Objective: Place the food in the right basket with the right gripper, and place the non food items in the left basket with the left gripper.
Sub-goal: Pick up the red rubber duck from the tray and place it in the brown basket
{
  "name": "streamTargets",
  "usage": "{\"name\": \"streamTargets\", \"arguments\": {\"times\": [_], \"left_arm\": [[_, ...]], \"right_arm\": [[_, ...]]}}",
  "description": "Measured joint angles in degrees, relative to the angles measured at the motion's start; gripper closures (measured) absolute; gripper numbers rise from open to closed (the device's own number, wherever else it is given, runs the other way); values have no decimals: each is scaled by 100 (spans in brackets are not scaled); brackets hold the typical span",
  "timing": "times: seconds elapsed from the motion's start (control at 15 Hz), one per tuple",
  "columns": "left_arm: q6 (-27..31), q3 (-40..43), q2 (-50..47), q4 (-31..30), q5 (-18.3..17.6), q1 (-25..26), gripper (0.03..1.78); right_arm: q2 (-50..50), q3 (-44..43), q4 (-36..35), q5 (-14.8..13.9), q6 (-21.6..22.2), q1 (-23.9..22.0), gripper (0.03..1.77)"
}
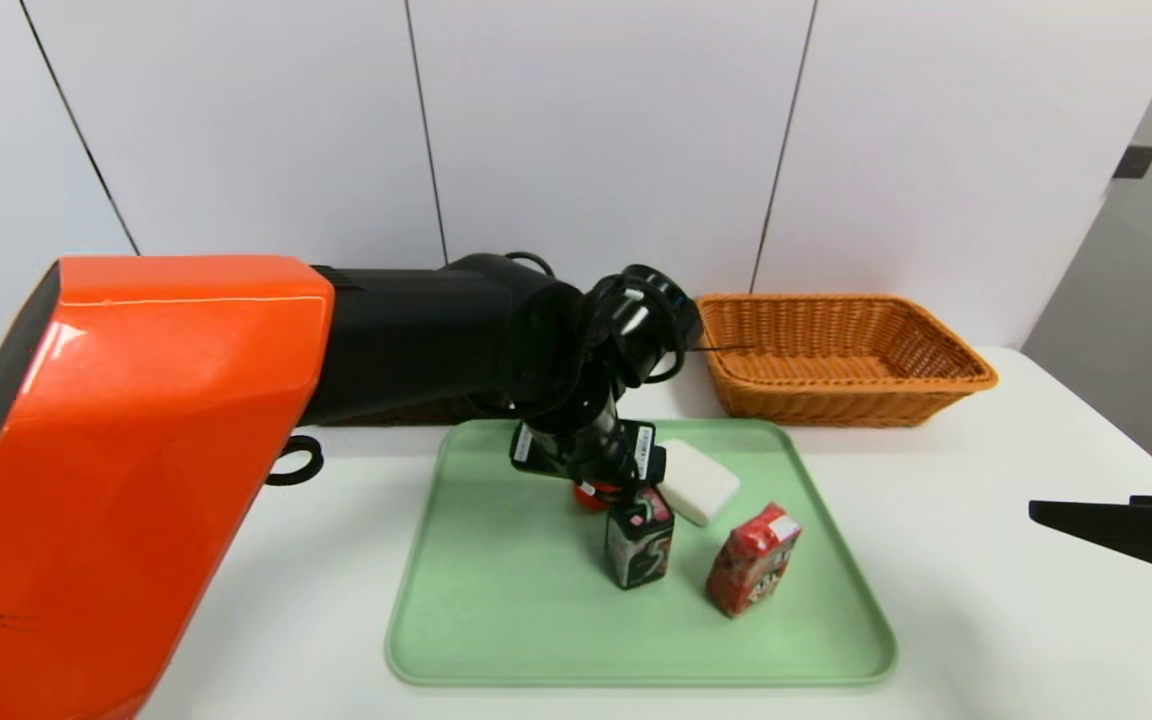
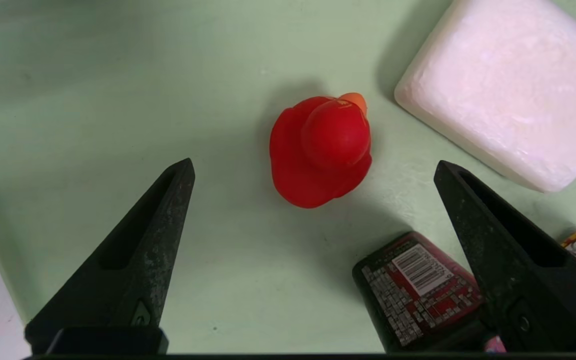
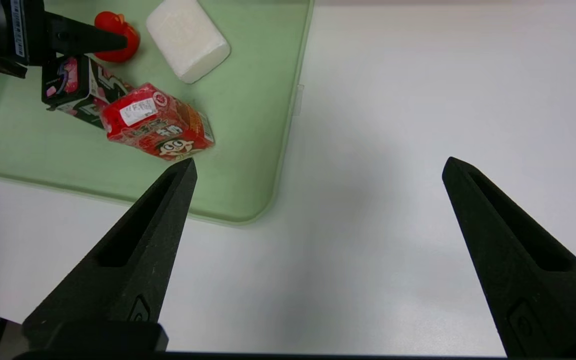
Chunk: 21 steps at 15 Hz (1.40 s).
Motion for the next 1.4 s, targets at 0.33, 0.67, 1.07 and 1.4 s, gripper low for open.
{"name": "streamTargets", "arguments": {"times": [0.33, 0.67, 1.07, 1.4], "left_arm": [[-33, -7, 96, -18, 6, 22, 12], [15, 0, 15, 23, 4, 24, 12], [69, -10, -243, 4, 2, 29, 12], [69, -10, -276, 0, 4, 24, 12]], "right_arm": [[-20, 44, -1, 2, 0, -20, 10], [-50, 68, -44, 2, 2, -20, 10], [-59, 176, -413, 26, 5, -22, 10], [-66, 177, -414, 17, 6, -22, 10]]}}
